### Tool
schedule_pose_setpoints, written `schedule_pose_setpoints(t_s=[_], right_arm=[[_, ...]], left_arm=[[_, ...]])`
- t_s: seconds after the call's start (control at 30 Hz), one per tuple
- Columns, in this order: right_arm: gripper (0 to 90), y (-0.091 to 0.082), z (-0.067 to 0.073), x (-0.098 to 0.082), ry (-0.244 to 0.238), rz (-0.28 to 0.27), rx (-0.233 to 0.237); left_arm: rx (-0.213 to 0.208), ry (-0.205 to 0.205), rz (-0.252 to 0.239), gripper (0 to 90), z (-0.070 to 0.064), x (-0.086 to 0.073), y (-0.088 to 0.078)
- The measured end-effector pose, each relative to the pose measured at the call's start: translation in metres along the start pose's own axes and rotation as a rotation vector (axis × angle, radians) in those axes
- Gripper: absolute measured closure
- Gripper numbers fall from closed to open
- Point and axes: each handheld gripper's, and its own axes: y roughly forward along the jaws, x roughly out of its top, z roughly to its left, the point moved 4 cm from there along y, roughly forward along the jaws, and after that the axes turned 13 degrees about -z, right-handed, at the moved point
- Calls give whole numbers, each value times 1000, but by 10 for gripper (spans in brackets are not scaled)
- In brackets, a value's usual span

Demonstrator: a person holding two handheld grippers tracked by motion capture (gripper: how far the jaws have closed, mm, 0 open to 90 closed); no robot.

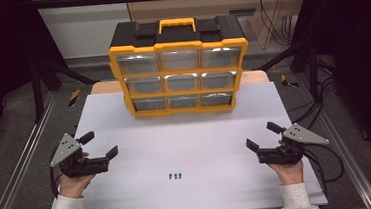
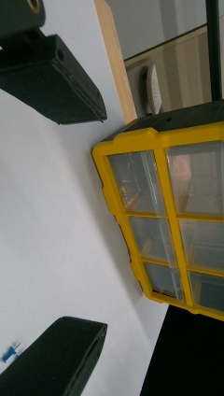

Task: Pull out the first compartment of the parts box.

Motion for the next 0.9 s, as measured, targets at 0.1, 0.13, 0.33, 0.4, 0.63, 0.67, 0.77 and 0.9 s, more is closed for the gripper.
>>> schedule_pose_setpoints(t_s=[0.1,0.13,0.33,0.4,0.63,0.67,0.77,0.9], right_arm=[[5,0,0,-1,-4,-2,6],[5,0,0,-1,-4,-3,7],[5,0,0,-1,-8,5,8],[5,0,0,-1,-8,6,9],[5,1,2,-2,-4,9,11],[5,1,2,-2,-4,9,11],[4,1,1,-2,-6,1,10],[4,1,1,-1,-5,1,9]], left_arm=[[0,-1,0,7,0,0,0],[0,-2,0,7,0,0,0],[-3,3,0,8,0,0,1],[-13,6,0,8,-1,1,1],[-30,30,24,9,-4,3,7],[-32,34,26,9,-4,3,7],[-41,42,22,8,-4,6,11],[-47,60,25,8,-5,10,15]])
